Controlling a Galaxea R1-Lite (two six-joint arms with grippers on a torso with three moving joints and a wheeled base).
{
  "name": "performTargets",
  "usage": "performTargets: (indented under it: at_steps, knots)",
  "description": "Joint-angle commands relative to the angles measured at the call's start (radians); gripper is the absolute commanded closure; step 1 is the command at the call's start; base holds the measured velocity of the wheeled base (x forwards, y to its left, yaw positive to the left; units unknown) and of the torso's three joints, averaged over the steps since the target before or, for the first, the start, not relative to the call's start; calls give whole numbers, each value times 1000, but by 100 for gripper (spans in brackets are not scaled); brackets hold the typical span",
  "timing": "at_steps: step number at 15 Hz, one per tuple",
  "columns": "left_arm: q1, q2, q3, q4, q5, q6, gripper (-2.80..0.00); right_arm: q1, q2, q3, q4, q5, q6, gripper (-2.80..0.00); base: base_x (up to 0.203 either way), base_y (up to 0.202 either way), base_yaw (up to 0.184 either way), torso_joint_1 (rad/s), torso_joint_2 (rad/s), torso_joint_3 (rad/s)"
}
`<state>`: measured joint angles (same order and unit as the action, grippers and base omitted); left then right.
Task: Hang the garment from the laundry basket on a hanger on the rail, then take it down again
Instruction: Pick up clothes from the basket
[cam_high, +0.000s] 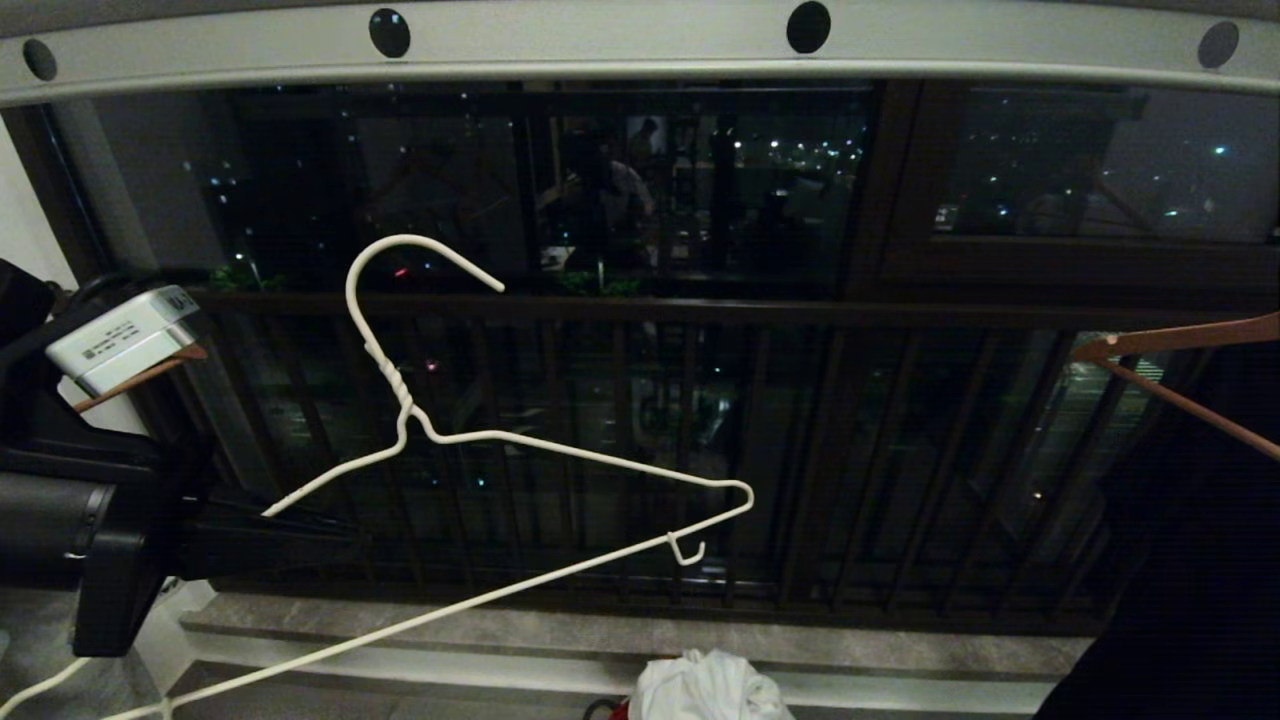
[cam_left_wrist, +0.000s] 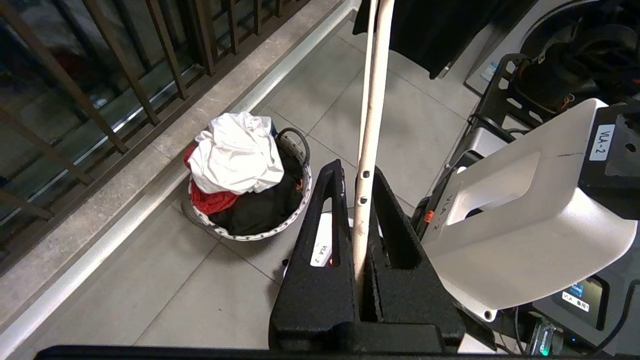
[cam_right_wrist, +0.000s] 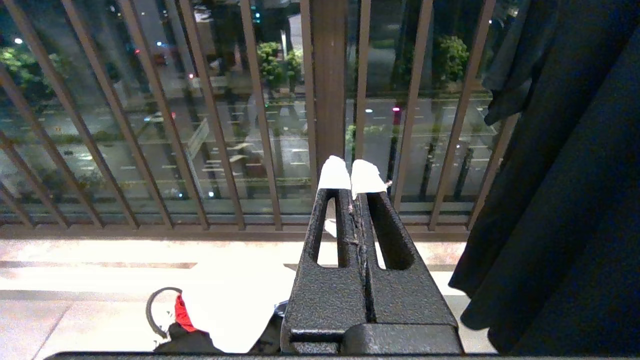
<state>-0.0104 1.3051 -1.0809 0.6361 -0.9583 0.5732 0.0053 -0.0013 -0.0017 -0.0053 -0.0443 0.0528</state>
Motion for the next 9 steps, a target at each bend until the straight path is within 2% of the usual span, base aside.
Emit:
performTargets:
  at_steps: [1, 9]
  knots:
    - [0, -1, -1, 4, -5, 4, 0, 1, 1, 0, -1, 0, 1, 0, 0, 0, 0, 0, 0, 0]
    - [-3, -9, 11, 4, -5, 15, 0, 1, 1, 0, -1, 0, 1, 0, 0, 0, 0, -137, 287, 155]
